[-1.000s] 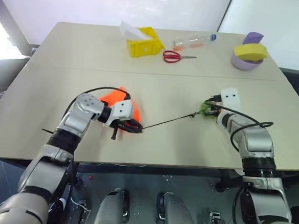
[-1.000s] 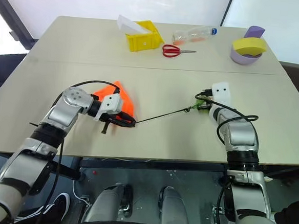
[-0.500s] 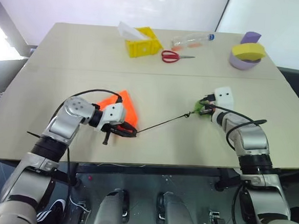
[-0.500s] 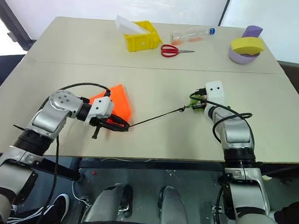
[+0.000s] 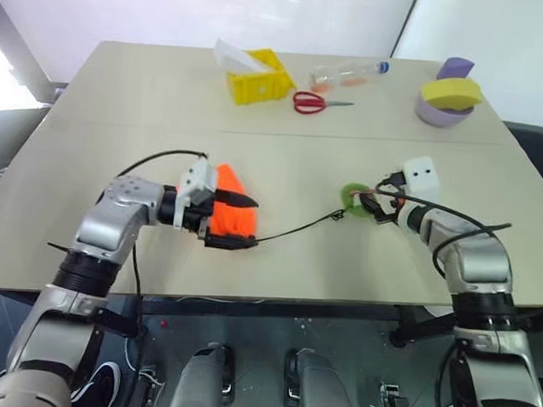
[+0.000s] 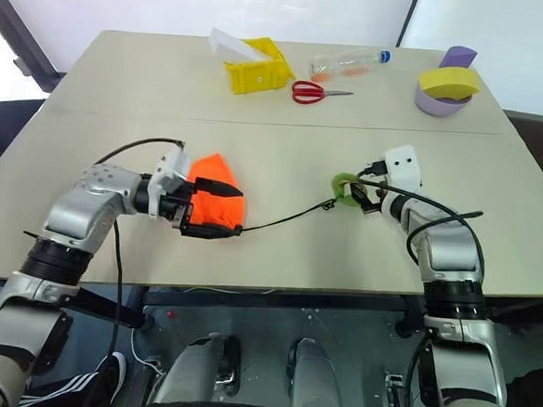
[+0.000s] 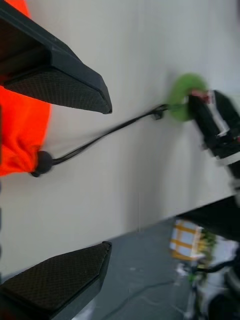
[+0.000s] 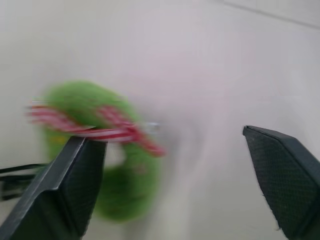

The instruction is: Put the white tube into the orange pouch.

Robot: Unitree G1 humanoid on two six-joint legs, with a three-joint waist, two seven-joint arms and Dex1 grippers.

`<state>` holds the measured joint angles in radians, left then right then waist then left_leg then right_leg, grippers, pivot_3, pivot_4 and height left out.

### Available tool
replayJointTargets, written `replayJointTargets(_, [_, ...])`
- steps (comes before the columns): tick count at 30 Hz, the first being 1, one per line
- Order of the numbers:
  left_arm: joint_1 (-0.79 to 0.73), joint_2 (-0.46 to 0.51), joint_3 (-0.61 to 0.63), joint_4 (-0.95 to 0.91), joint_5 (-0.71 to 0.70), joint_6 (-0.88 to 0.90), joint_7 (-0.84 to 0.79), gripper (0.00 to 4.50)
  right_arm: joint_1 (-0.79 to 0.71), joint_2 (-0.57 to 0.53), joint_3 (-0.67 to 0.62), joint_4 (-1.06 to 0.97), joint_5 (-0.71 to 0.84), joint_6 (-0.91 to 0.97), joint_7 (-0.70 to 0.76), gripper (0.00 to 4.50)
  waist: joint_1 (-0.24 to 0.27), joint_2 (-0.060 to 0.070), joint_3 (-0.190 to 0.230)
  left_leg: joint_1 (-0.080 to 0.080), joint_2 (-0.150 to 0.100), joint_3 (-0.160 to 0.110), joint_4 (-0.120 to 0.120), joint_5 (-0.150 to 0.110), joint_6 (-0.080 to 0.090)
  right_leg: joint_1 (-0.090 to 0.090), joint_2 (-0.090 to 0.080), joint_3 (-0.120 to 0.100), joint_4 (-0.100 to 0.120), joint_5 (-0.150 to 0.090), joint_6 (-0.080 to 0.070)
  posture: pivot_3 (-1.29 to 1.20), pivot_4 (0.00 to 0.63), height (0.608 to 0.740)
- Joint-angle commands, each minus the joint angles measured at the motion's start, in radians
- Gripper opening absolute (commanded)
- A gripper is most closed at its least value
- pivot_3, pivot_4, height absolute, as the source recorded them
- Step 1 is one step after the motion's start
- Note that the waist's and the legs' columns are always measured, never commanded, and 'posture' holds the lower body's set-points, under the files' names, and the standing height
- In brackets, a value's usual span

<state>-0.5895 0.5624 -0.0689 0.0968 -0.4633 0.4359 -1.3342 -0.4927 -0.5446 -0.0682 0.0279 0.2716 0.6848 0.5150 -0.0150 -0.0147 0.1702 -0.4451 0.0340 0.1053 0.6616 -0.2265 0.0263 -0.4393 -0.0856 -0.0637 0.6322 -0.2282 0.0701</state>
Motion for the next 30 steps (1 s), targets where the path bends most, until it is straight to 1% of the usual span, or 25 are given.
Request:
replayJointTargets(1, [0.006,-0.003,0.109,-0.083,-0.09,0.081,0.106,4.5,0.031,-0.034,-0.034,-0.157,0.088,-0.054,0.13,4.46,0.0,0.0,0.0,0.0,0.0,0.0,0.0,0.0,0.0,0.0,0.0,0.0,0.0,0.0,0.0,0.0,0.15,0.74])
replayJointTargets(4, [0.022,-0.009,0.169,-0.083,-0.09,0.07,0.198,4.5,0.102,-0.066,-0.021,-0.259,0.134,-0.073,0.223,4.46,0.005,0.0,0.0,0.002,0.0,0.0,0.0,0.0,0.0,0.002,0.0,0.0,0.0,0.0,0.0,0.0,0.15,0.74])
replayJointTargets(7, [0.061,0.005,0.206,-0.057,-0.032,-0.018,0.267,4.5,0.177,-0.094,-0.015,-0.345,0.162,-0.113,0.296,4.46,0.004,0.0,0.0,0.003,0.0,-0.001,0.0,0.0,0.0,0.003,-0.001,0.0,-0.001,-0.001,-0.003,0.0,0.15,0.74])
replayJointTargets(10, [0.112,0.019,0.241,-0.045,-0.007,-0.074,0.314,4.5,0.231,-0.119,-0.022,-0.389,0.174,-0.156,0.354,4.46,0.004,0.0,0.0,0.003,-0.001,0.0,0.0,0.0,0.0,0.003,-0.002,0.0,-0.001,-0.001,-0.003,0.0,0.15,0.74])
replayJointTargets(12, [0.158,0.034,0.258,-0.031,0.008,-0.07,0.351,4.5,0.274,-0.137,-0.031,-0.415,0.201,-0.166,0.4,4.46,0.003,0.0,0.0,0.003,0.0,-0.001,0.0,0.0,-0.001,0.003,-0.003,0.0,-0.002,-0.001,-0.003,0.0,0.15,0.74])
replayJointTargets(14, [0.209,0.039,0.282,-0.029,0.012,-0.088,0.375,4.5,0.319,-0.166,-0.016,-0.413,0.168,-0.213,0.428,4.46,0.004,0.0,0.0,0.002,0.0,-0.001,0.0,0.0,-0.001,0.003,-0.003,0.0,-0.002,-0.001,-0.004,0.0,0.15,0.74])
replayJointTargets(16, [0.246,0.032,0.315,-0.024,0.025,-0.099,0.44,4.5,0.357,-0.182,-0.002,-0.401,0.127,-0.264,0.436,4.46,0.004,0.0,0.0,0.002,0.0,-0.001,0.0,-0.001,-0.001,0.002,-0.004,0.0,-0.002,-0.001,-0.004,0.0,0.15,0.74])
replayJointTargets(20, [0.288,0.028,0.361,-0.008,0.04,-0.128,0.524,4.5,0.388,-0.183,0.012,-0.394,0.117,-0.285,0.434,4.46,0.006,-0.001,0.0,0.002,0.0,-0.001,0.0,-0.002,-0.003,0.002,-0.005,0.0,-0.002,-0.001,-0.005,0.0,0.15,0.74])
replayJointTargets(26, [0.34,0.04,0.393,-0.012,0.035,-0.102,0.581,4.5,0.391,-0.182,0.039,-0.374,0.095,-0.309,0.439,4.46,0.004,-0.001,0.0,0.002,0.0,-0.001,0.0,-0.003,-0.004,0.0,-0.008,-0.001,-0.003,0.0,-0.007,0.0,0.15,0.74])
replayJointTargets(30, [0.35,0.037,0.418,0.039,0.042,-0.128,0.617,4.5,0.389,-0.186,0.056,-0.345,0.071,-0.342,0.447,4.46,0.005,-0.001,0.0,0.002,0.0,0.0,-0.001,-0.003,-0.004,-0.003,-0.009,-0.001,-0.004,0.0,-0.007,0.0,0.15,0.74])
